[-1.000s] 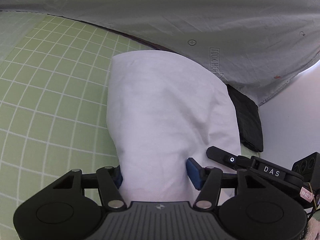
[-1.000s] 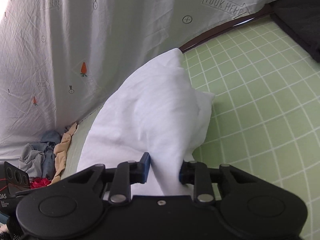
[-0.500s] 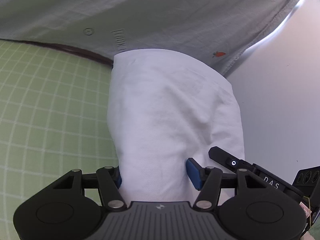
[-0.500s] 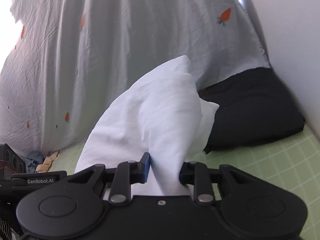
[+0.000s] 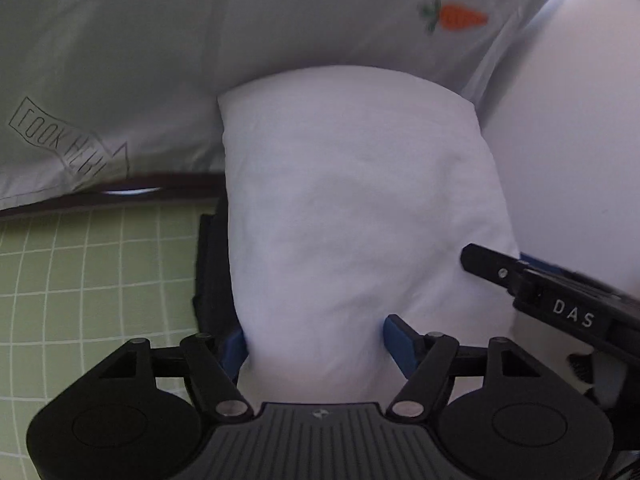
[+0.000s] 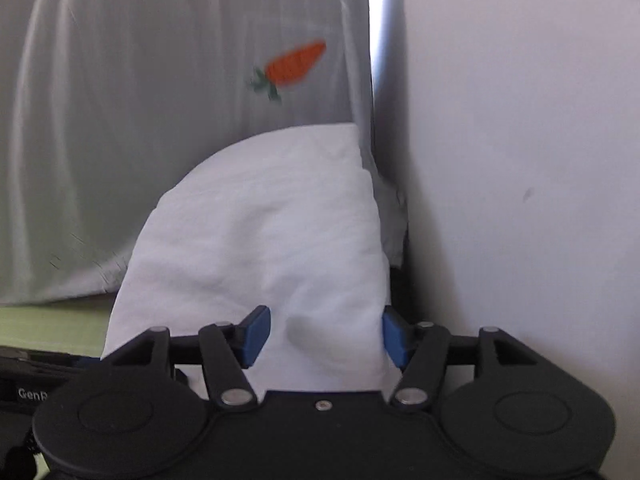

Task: Fold clothes
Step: 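Grasp the folded shirt with the right gripper while the left gripper grasps it too, then carry the folded shirt onto the black garment and open both grippers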

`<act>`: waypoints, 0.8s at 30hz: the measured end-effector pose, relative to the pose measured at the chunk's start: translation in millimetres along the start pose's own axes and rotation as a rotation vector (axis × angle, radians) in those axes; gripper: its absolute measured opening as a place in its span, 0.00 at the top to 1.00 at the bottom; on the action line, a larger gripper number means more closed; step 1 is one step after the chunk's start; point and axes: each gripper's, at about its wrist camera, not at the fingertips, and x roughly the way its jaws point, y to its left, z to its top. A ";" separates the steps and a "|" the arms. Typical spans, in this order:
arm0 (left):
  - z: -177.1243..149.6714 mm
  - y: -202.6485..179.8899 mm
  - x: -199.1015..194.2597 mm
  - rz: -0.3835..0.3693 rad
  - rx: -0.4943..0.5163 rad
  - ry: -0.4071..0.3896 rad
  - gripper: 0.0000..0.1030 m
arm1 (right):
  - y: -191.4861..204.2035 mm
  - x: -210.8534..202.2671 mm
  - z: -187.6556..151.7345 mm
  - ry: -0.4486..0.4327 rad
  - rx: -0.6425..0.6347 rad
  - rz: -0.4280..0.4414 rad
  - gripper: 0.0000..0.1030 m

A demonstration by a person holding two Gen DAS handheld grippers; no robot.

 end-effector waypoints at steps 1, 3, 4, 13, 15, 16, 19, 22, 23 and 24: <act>-1.9 2.2 0.2 -0.004 0.005 -0.014 0.16 | 2.6 3.5 -5.6 -0.006 -0.007 -0.003 0.36; -4.7 6.7 1.6 -0.009 0.011 -0.031 0.09 | 7.7 10.6 -16.9 -0.018 -0.022 -0.009 0.17; -5.0 9.0 3.2 -0.009 0.009 -0.030 0.07 | 9.8 13.2 -22.4 -0.023 -0.025 -0.012 0.17; -13.8 -16.7 -35.6 0.044 0.185 -0.099 0.00 | 5.7 -16.3 -38.3 0.019 0.085 -0.041 0.05; -21.8 -26.1 -57.0 0.057 0.264 -0.129 0.00 | 19.0 -36.7 -41.4 0.008 0.071 -0.075 0.04; -26.7 -30.2 -68.5 0.069 0.283 -0.149 0.00 | 22.6 -47.1 -43.2 -0.002 0.068 -0.085 0.04; -44.0 -40.5 -112.0 0.124 0.280 -0.220 0.00 | 32.8 -88.5 -56.4 -0.056 0.060 -0.093 0.03; -58.6 -47.7 -150.8 0.194 0.216 -0.264 0.00 | 43.0 -130.2 -66.6 -0.121 0.071 -0.125 0.01; -64.4 -49.2 -163.6 0.200 0.197 -0.279 0.00 | 47.8 -143.1 -71.0 -0.135 0.075 -0.143 0.01; -71.0 -50.4 -175.4 0.186 0.182 -0.293 0.00 | 52.5 -155.9 -75.3 -0.149 0.078 -0.161 0.00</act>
